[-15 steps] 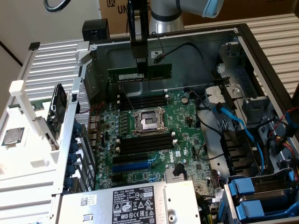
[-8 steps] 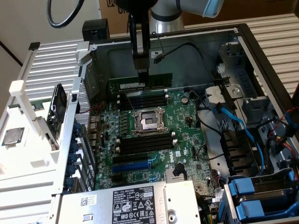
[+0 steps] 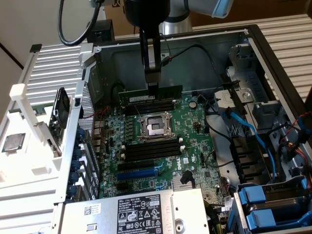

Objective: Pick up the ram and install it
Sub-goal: 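Insert the ram into the slot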

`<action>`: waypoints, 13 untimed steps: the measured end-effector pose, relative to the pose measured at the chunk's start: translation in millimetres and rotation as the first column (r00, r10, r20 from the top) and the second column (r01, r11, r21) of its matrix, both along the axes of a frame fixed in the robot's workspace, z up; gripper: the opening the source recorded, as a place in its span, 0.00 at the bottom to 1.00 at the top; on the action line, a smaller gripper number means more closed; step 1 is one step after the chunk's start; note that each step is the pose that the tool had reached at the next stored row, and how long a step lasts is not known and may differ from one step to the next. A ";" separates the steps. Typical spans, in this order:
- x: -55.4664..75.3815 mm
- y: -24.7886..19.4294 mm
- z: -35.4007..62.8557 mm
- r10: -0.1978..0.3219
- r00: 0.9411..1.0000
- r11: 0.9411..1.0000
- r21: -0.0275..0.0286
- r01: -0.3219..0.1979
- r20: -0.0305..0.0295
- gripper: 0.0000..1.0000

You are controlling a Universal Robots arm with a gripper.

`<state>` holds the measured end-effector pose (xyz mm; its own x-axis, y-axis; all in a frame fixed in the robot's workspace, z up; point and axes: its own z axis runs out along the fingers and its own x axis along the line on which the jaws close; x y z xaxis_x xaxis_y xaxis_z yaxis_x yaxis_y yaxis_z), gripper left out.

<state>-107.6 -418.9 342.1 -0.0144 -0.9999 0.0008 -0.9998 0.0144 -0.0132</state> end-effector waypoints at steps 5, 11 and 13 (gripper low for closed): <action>0.0 0.0 -12.6 0.000 1.000 1.000 0.000 0.000 0.000 0.13; 0.1 -0.9 -23.5 0.000 1.000 1.000 -0.001 0.000 0.000 0.13; 0.0 -1.4 -27.2 0.000 1.000 1.000 -0.001 0.000 0.000 0.13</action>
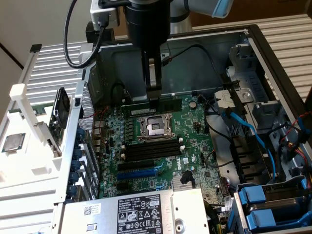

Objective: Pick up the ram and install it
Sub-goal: 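Insert the ram into the slot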

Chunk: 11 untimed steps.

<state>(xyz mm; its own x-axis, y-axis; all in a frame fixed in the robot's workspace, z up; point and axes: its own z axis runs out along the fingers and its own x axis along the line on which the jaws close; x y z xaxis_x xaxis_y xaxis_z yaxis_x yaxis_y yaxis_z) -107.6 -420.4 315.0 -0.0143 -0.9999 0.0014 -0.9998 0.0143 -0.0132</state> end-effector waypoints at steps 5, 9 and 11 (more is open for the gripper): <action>0.0 -1.6 -9.2 0.000 1.000 1.000 0.000 0.000 0.000 0.13; 0.0 -5.7 -16.3 0.000 1.000 1.000 0.000 0.000 0.000 0.13; 0.0 -8.1 -20.0 0.000 1.000 1.000 0.000 0.000 0.000 0.13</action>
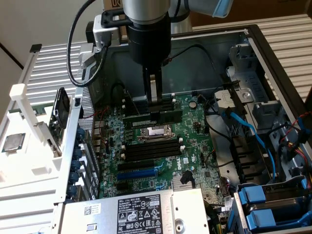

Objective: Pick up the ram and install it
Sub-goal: 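Insert the ram into the slot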

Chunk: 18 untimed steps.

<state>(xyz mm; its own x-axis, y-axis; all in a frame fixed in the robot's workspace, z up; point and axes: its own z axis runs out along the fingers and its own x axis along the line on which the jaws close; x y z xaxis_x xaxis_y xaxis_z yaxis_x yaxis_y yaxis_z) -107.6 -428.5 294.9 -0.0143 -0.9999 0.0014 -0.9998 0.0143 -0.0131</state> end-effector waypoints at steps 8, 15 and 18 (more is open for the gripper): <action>1.2 -2.8 -14.6 0.006 1.000 1.000 0.000 -0.006 0.000 0.13; 1.1 -4.6 -21.9 0.018 1.000 1.000 0.000 -0.018 0.000 0.13; 0.8 -4.6 -25.3 0.018 1.000 1.000 0.000 -0.018 0.000 0.13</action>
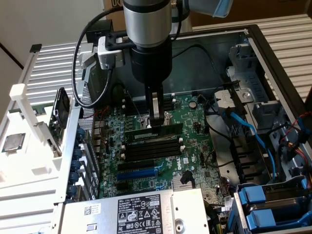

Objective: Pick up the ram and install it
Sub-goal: 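Insert the ram into the slot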

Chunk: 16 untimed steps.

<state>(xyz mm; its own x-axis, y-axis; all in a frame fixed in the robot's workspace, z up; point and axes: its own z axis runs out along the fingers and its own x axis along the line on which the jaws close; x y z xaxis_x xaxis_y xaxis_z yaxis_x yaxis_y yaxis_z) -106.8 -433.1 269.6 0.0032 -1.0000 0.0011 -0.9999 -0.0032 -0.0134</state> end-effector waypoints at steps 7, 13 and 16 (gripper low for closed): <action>-1.6 0.7 -6.9 0.000 1.000 1.000 0.000 0.000 0.002 0.13; -1.8 0.9 -12.0 0.000 1.000 1.000 0.002 0.000 0.002 0.13; -2.4 1.1 -15.4 -0.001 1.000 1.000 0.004 0.001 0.002 0.13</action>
